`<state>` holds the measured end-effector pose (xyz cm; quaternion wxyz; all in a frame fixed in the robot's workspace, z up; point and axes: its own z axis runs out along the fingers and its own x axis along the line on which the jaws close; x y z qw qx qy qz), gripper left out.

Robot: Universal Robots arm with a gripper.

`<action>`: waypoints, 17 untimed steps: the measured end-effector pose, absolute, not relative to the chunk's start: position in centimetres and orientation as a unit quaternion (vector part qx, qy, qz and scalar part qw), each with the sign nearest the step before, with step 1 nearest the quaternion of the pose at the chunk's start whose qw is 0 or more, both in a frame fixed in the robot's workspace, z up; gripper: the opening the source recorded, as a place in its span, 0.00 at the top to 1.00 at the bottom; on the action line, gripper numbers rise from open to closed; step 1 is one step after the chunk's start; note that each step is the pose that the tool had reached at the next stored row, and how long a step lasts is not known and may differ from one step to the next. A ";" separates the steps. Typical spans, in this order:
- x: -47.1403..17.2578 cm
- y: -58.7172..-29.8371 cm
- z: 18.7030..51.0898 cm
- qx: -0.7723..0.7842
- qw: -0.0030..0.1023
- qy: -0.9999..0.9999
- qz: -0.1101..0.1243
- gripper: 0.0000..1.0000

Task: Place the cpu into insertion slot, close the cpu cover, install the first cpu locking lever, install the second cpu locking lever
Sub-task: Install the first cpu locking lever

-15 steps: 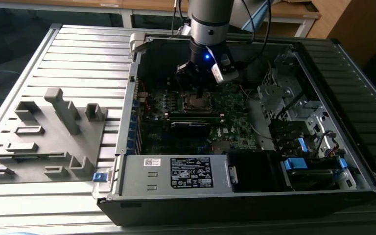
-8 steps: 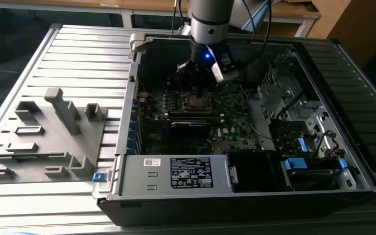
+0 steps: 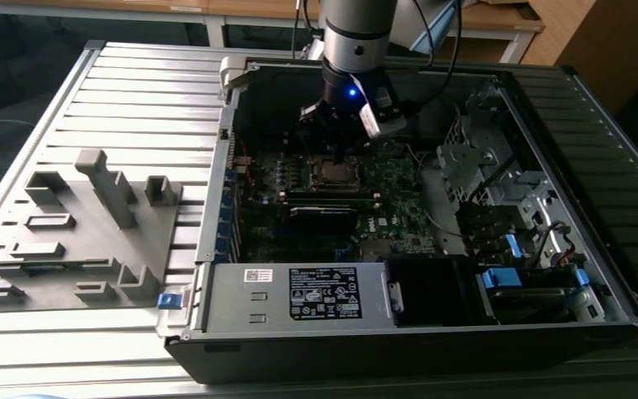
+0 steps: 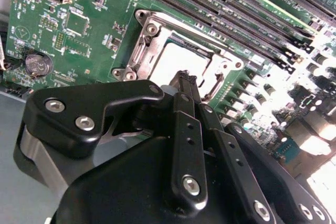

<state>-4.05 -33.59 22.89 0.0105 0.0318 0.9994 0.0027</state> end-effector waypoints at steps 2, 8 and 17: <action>-4.0 -33.6 22.9 0.032 0.010 0.999 0.003 0.89; -4.0 -33.6 23.3 0.032 0.010 0.999 0.003 0.89; -4.0 -33.6 23.5 0.032 0.010 0.999 0.002 0.89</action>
